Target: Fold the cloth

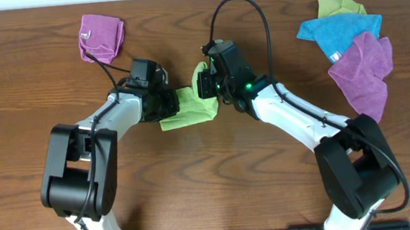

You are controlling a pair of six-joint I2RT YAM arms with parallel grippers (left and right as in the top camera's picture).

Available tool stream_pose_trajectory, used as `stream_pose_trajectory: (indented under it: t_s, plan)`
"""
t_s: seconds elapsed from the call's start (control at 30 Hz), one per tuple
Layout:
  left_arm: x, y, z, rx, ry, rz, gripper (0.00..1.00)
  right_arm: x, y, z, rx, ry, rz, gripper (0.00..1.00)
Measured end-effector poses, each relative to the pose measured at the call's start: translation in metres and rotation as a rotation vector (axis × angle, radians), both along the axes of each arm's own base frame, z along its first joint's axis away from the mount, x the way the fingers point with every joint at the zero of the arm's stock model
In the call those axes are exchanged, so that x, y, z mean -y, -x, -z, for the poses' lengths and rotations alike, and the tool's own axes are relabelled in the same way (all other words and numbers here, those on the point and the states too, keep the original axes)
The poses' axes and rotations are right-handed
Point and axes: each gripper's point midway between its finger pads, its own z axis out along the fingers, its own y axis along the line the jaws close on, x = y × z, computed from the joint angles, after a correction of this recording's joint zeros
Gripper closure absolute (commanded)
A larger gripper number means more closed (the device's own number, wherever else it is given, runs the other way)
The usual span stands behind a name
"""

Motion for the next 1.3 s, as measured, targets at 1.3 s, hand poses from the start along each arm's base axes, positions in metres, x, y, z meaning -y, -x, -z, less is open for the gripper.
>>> stream_pose_trajectory:
  t_s: [1.3]
  plan:
    - [-0.102, -0.016, -0.092, 0.155, -0.05, -0.257, 0.94, -0.068, 0.021, 0.031, 0.015, 0.034, -0.133, 0.94]
